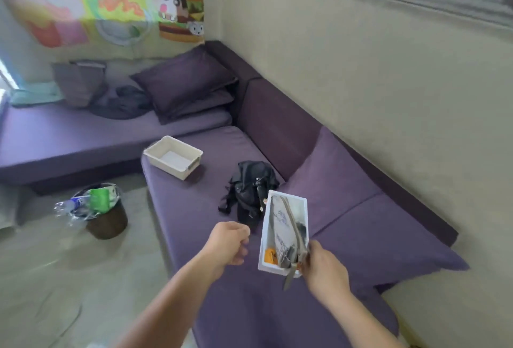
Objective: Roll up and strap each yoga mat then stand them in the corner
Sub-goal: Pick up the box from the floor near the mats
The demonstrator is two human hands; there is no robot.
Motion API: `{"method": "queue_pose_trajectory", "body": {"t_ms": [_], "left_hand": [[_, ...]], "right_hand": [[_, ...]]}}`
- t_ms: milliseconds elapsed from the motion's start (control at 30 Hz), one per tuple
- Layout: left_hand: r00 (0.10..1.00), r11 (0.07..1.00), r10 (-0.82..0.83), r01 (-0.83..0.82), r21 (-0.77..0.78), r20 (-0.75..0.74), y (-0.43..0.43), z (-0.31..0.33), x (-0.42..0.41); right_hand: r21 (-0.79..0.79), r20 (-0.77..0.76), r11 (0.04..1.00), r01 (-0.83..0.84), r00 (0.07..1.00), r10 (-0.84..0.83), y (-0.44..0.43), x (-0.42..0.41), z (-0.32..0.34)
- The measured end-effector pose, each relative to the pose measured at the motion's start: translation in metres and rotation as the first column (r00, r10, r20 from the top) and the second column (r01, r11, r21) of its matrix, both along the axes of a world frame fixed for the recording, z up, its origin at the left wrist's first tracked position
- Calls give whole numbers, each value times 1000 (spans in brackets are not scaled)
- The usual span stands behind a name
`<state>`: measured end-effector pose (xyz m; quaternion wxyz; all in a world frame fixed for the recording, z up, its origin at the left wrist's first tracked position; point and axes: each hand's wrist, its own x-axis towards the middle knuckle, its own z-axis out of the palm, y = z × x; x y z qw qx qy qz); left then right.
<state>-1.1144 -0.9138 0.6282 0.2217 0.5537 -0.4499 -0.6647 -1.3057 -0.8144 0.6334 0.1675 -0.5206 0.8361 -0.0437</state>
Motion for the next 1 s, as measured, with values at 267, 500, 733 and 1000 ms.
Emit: {"method": "queue_pose_trajectory", "body": {"t_ms": [267,500,733,1000], "left_hand": [[952,953,301,-303,-23,-60,-130,34,194],[890,891,454,-454,-29,29,-209,41,297],[872,871,485,-488,50,69,-346,-8,328],[862,889,426,-455,51,274,-604,-136,307]], "right_hand": [[-10,87,1000,-27,996,27,-149,173,24],[-12,184,1000,-18,983,20,-251,238,16],[29,212,999,-18,977,11,-389,246,-23],[121,183,993,-4,983,-18,-594,222,-118]]}}
